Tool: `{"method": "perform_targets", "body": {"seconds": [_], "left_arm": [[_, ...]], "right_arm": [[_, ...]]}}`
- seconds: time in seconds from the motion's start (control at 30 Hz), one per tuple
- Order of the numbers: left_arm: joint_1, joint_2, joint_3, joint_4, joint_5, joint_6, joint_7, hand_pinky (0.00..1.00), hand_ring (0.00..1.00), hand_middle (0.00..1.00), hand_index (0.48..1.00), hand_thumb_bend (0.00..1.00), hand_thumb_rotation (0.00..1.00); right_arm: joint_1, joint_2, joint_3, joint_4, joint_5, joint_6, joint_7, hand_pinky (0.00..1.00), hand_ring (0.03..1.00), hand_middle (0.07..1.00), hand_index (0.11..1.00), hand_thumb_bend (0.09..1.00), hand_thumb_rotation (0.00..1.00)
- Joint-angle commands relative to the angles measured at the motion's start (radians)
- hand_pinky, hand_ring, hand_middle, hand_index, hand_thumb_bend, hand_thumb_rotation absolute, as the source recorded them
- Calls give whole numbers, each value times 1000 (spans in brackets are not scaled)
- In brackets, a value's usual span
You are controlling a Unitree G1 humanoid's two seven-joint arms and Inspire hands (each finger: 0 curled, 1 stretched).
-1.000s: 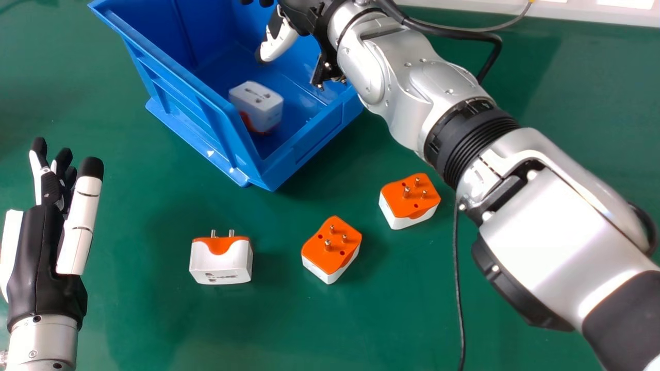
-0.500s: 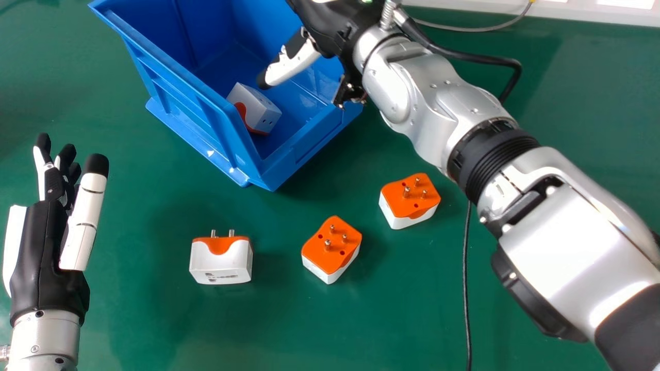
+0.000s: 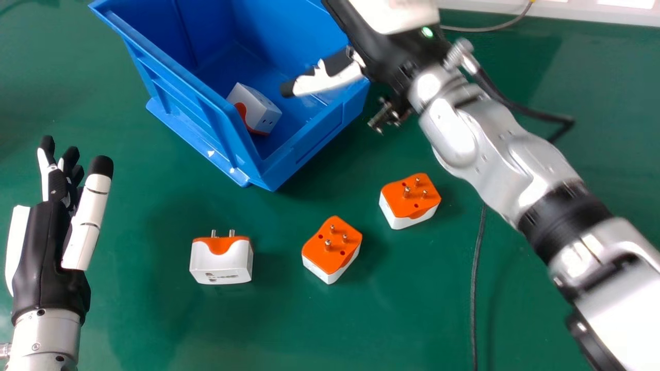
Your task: Pick all objects and put in blue box
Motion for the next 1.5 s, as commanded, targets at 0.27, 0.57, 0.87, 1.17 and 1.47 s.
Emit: {"method": "perform_targets", "body": {"seconds": [0.27, 0.57, 0.87, 1.17, 1.47], "left_arm": [[-1, 10, 14, -9, -17, -16, -10, 1000, 1000, 1000, 1000, 617, 822], [-10, 7, 16, 0, -20, -24, -12, 1000, 1000, 1000, 1000, 584, 820], [-7, 4, 12, -32, -22, 21, 6, 1000, 1000, 1000, 1000, 598, 824], [-12, 4, 18, 0, -31, -12, -4, 1000, 1000, 1000, 1000, 579, 823], [-17, 8, 23, 19, -32, -28, -8, 1000, 1000, 1000, 1000, 538, 816]], "right_arm": [[306, -162, -150, -363, 21, 41, 37, 994, 998, 1000, 999, 714, 437], [413, -201, -200, -463, 2, 137, 150, 969, 1000, 1000, 1000, 724, 458], [398, -207, -168, -368, -26, 162, 197, 955, 1000, 1000, 996, 724, 453], [232, -215, -69, -79, -78, 122, 319, 935, 998, 1000, 987, 730, 438], [43, -207, 36, 156, -99, 44, 421, 923, 992, 1000, 989, 744, 383]]}}
